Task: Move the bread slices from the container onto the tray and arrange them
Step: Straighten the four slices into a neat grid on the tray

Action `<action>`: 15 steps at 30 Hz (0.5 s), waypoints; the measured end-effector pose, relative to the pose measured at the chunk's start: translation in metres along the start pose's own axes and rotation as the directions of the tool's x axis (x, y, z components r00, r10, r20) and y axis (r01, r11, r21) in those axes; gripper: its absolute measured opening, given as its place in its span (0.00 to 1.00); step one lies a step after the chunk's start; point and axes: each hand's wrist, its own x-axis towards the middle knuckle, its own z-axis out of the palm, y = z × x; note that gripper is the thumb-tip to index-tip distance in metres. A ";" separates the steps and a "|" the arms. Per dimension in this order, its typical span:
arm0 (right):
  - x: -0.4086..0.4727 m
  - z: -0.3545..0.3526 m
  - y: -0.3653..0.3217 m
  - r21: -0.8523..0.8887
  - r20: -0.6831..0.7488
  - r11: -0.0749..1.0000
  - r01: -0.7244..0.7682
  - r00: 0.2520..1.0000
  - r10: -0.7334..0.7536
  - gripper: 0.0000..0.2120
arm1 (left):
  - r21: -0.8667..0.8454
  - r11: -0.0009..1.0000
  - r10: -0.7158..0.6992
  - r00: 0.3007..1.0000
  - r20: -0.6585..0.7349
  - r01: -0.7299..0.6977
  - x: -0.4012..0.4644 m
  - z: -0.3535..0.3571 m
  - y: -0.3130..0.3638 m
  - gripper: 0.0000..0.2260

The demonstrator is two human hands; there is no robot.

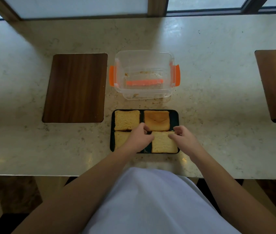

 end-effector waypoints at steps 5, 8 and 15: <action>-0.015 0.000 0.019 0.003 0.009 0.999 -0.037 0.999 0.037 0.27 | -0.018 1.000 0.015 1.000 0.027 -0.015 -0.012 0.019 -0.013 0.19; -0.018 0.002 0.023 0.018 0.010 0.998 -0.058 0.998 0.058 0.26 | -0.015 1.000 0.016 1.000 0.023 -0.016 -0.013 0.021 -0.014 0.18; -0.017 0.007 0.021 0.051 0.043 0.995 -0.080 0.996 0.078 0.26 | -0.091 0.994 -0.057 0.996 0.065 0.063 -0.006 0.016 -0.015 0.20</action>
